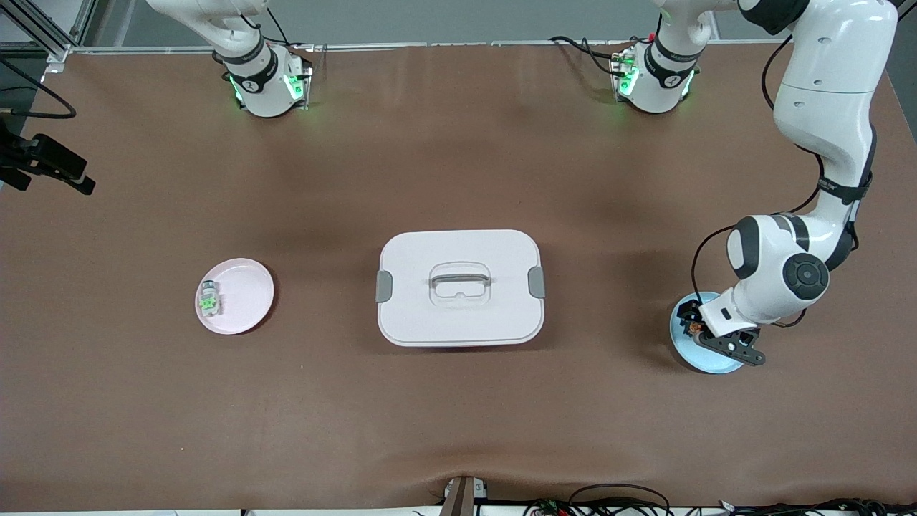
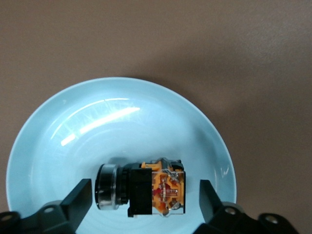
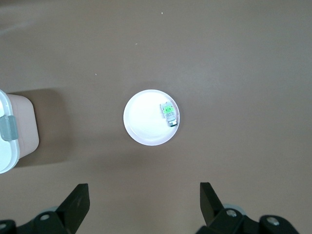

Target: Transfer orange switch to right arm and place

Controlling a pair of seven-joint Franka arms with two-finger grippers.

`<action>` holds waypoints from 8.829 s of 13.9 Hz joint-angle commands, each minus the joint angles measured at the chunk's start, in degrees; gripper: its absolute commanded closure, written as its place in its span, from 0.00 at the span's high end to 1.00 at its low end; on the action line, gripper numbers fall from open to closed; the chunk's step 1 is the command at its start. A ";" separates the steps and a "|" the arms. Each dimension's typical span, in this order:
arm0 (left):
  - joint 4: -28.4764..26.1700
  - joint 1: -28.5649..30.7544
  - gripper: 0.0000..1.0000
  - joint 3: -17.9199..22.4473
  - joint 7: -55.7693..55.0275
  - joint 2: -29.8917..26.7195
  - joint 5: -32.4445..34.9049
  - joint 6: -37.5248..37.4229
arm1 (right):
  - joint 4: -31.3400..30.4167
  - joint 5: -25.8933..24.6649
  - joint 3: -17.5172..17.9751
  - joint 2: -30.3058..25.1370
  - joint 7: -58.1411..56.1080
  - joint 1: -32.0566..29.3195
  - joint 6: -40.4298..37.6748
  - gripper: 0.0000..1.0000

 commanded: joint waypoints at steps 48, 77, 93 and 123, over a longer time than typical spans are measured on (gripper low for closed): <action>26.00 -19.04 0.00 -25.73 -119.09 -13.17 -18.47 -32.34 | -25.08 28.36 0.49 -15.43 12.20 0.58 13.17 1.00; 28.64 -25.38 0.00 -24.76 -126.33 -9.21 -17.68 -29.86 | -45.16 44.90 10.16 -5.09 33.77 38.82 84.12 1.00; 28.64 -25.38 0.00 -24.76 -126.33 -8.86 -17.68 -28.80 | -40.84 45.52 10.16 -1.22 27.69 39.60 84.39 0.58; 28.64 -26.35 1.00 -15.63 -124.23 -11.84 -4.86 -32.49 | -39.53 44.99 9.89 -0.52 25.25 38.91 81.85 0.00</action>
